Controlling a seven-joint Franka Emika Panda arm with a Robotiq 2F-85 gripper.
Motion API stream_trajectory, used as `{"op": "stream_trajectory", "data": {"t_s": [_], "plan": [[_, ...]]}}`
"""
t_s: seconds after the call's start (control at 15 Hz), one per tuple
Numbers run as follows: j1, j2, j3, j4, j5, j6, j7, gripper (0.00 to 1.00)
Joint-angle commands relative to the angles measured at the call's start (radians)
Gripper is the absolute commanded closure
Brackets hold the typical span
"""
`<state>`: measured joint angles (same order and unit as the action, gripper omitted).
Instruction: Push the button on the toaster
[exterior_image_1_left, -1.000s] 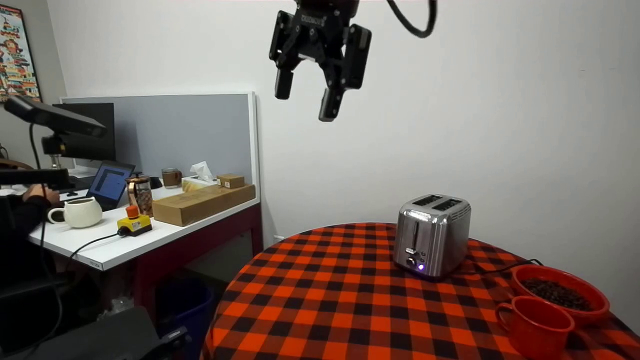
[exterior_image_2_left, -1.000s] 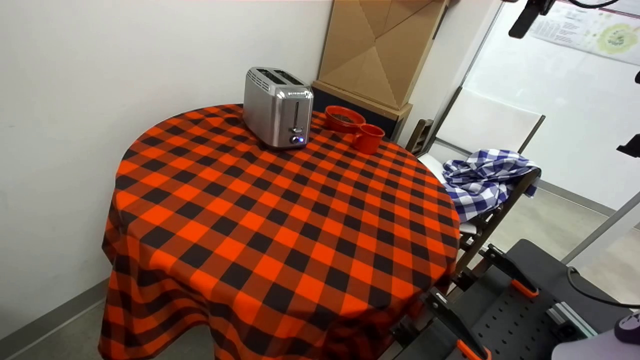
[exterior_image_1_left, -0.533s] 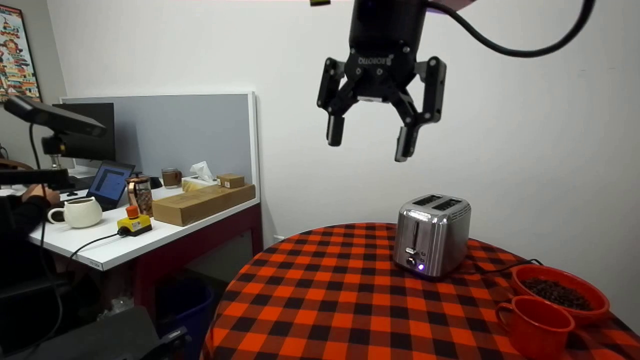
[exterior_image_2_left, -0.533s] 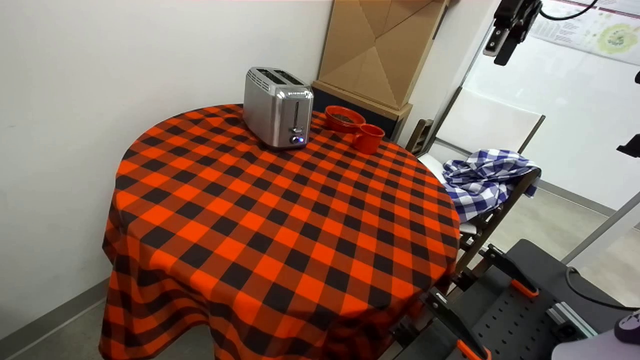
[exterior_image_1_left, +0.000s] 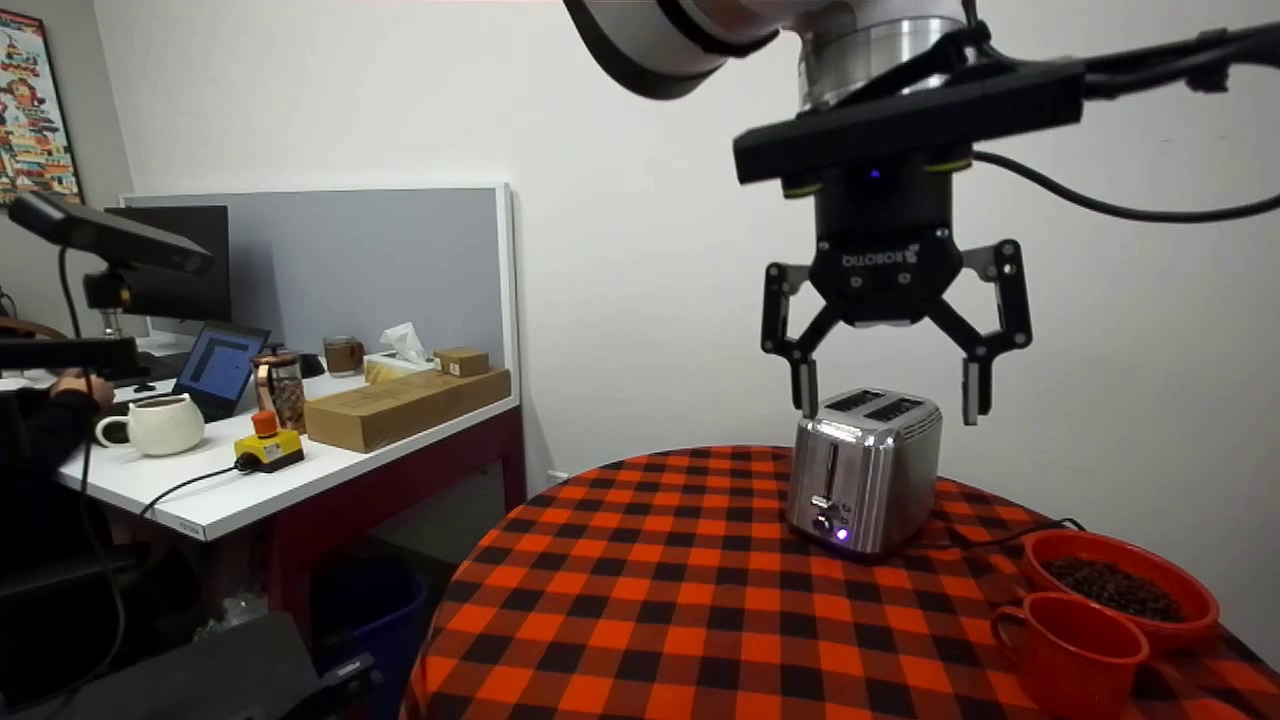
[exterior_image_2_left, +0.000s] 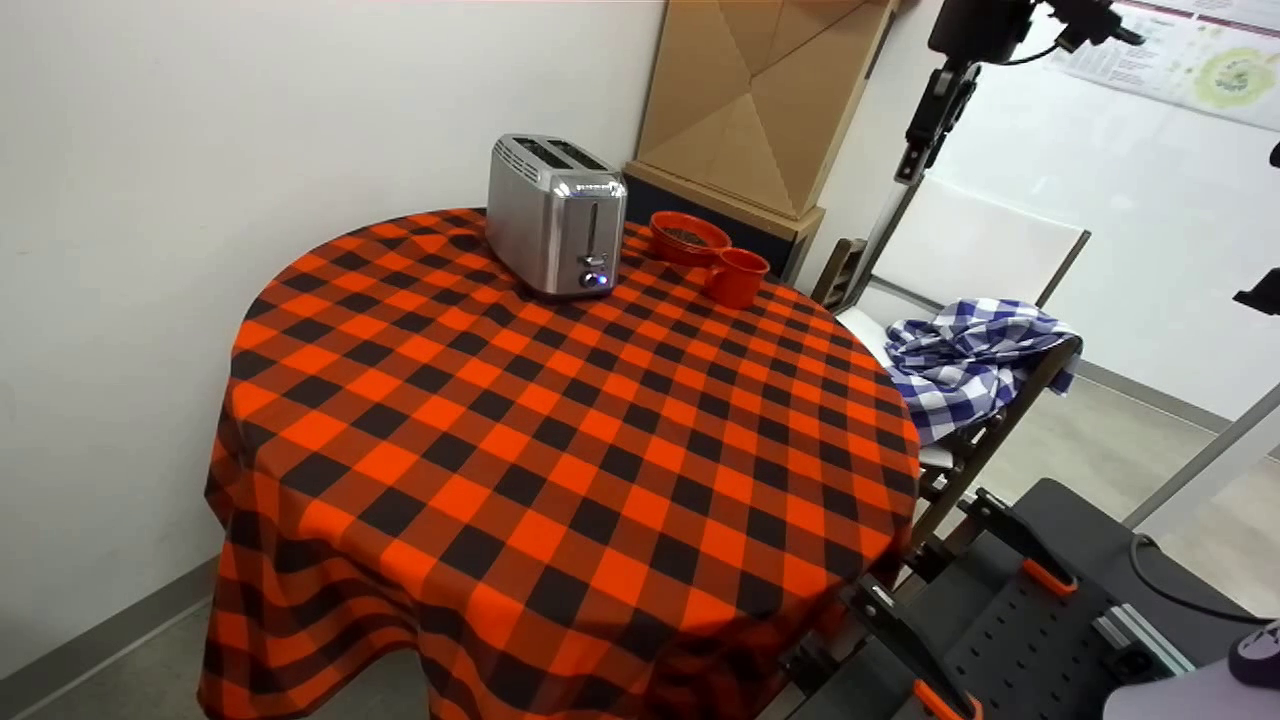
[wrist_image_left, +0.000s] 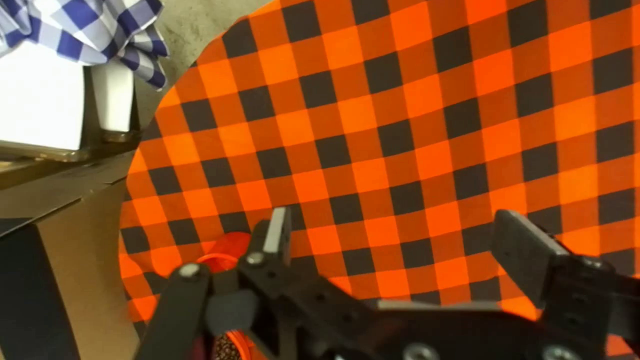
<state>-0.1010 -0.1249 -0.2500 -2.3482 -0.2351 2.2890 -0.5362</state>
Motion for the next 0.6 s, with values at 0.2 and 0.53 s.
{"op": "stream_trajectory", "data": {"t_s": [0.2, 0.53], "plan": [[-0.047, 0.205, 0.022, 0.039, -0.018, 0.360, -0.023, 0.00], [-0.090, 0.358, 0.078, 0.098, 0.105, 0.520, -0.027, 0.00]]}}
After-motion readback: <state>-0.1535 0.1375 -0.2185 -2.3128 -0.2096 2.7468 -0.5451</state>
